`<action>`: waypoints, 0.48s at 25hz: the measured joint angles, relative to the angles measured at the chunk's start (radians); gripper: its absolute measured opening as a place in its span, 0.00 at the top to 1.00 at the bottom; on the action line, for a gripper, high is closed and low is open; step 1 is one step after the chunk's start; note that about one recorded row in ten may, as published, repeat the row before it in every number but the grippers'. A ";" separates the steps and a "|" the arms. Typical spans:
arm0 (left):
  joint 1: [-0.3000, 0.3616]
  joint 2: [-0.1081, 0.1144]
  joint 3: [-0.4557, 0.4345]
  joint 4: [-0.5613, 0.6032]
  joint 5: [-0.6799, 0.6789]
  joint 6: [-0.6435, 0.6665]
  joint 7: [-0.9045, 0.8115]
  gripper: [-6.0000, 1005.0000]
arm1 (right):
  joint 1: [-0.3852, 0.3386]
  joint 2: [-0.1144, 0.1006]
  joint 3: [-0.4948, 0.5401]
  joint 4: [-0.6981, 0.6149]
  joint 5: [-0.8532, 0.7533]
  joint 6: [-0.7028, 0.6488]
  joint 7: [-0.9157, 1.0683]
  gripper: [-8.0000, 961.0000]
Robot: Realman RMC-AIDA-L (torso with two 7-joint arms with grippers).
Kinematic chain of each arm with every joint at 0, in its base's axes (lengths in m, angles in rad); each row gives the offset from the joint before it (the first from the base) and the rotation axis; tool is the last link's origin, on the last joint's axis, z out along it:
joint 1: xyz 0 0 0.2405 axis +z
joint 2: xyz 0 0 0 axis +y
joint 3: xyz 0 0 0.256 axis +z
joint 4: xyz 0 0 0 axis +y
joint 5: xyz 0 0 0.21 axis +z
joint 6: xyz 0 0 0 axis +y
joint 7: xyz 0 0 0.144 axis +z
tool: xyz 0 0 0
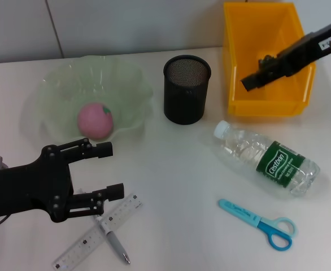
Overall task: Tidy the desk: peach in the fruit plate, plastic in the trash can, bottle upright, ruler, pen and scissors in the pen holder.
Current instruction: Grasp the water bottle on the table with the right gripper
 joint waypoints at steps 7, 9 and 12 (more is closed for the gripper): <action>0.002 0.001 0.000 0.000 0.000 0.004 0.001 0.21 | 0.045 -0.001 -0.008 0.016 -0.098 -0.062 0.007 0.20; 0.002 0.001 0.000 0.002 0.000 0.007 0.000 0.21 | 0.050 -0.001 -0.020 0.025 -0.112 -0.064 0.008 0.20; 0.002 0.001 0.000 0.002 0.000 0.013 -0.001 0.21 | 0.060 -0.001 -0.042 0.052 -0.137 -0.065 0.008 0.20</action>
